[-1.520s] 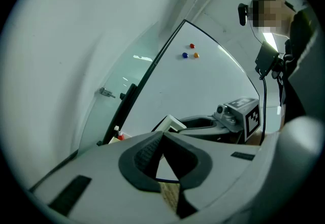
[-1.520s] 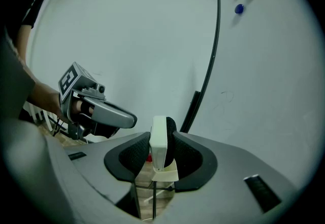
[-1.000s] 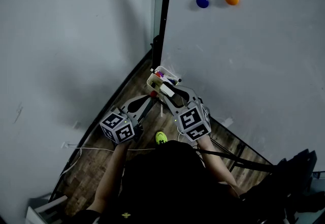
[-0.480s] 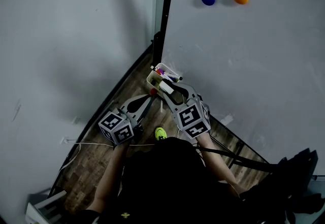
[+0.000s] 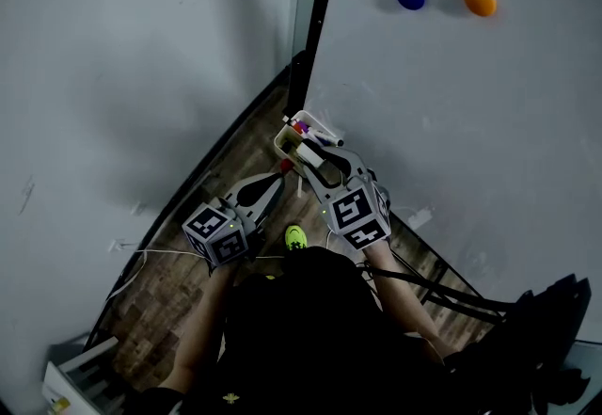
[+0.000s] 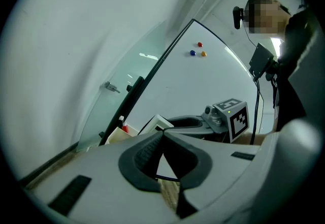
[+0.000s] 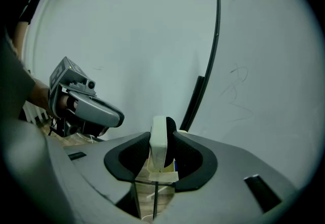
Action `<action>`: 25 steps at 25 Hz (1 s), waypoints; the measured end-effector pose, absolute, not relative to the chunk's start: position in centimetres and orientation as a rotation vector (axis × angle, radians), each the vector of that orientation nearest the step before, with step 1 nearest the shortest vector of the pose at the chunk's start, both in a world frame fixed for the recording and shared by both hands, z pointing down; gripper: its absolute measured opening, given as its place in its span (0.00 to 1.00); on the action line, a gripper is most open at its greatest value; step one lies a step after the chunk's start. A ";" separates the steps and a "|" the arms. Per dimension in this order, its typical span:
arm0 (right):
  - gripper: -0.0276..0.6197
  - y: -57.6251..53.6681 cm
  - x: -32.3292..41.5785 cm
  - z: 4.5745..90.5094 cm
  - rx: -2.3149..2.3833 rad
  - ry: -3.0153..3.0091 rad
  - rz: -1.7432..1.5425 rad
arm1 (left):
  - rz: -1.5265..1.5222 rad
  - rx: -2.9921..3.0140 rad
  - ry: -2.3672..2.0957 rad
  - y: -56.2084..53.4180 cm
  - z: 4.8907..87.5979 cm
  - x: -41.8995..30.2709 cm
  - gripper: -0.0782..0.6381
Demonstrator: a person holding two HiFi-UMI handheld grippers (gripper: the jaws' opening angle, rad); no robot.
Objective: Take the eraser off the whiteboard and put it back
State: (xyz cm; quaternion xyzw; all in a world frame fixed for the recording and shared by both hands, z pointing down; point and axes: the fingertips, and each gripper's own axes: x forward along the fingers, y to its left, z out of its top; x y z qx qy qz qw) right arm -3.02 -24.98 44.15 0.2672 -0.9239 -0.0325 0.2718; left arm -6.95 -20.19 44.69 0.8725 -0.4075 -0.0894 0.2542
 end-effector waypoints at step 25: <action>0.29 -26.5 -4.4 48.1 0.587 -2.455 -0.032 | -0.277 2.282 -1.152 -20.8 46.9 -7.3 0.14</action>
